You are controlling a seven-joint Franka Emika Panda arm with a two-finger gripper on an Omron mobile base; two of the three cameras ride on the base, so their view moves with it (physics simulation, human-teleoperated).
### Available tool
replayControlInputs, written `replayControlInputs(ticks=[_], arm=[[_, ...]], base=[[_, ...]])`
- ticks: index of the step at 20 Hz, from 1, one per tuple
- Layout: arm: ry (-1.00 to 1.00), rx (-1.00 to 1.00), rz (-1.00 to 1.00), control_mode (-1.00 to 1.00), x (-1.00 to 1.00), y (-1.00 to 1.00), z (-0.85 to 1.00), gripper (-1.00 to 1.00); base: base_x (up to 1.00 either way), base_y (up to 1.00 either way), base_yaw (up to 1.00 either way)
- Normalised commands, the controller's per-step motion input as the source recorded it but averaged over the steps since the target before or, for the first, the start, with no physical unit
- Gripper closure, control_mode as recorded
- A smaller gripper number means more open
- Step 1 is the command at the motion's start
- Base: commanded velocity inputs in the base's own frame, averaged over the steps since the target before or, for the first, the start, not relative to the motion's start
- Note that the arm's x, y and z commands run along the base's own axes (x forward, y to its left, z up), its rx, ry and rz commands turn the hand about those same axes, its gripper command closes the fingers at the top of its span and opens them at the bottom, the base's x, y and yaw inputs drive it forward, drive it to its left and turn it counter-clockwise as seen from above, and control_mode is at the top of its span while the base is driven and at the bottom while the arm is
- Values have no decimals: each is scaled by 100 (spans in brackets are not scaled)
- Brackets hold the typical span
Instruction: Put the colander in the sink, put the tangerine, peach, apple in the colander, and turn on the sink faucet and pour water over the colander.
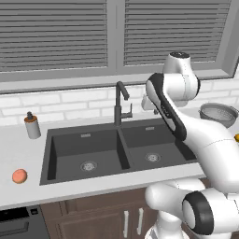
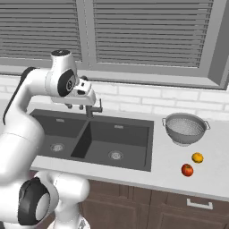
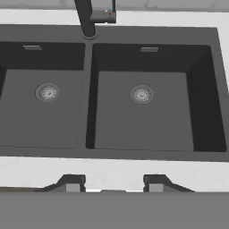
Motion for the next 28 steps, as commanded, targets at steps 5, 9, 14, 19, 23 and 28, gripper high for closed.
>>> replayControlInputs(ticks=[5,9,14,19,23,28], arm=[[4,0,0,-100,-1,-47,0,-100],[11,2,0,-100,0,-99,0,-100],[13,0,0,-100,2,-90,0,-100],[6,0,0,-100,17,-70,-2,-100],[4,0,0,-100,11,-71,-11,-100],[2,0,0,-100,5,-69,-29,-100]], base=[[0,0,0],[0,0,0],[0,0,0],[0,0,0],[0,0,0],[0,0,0]])
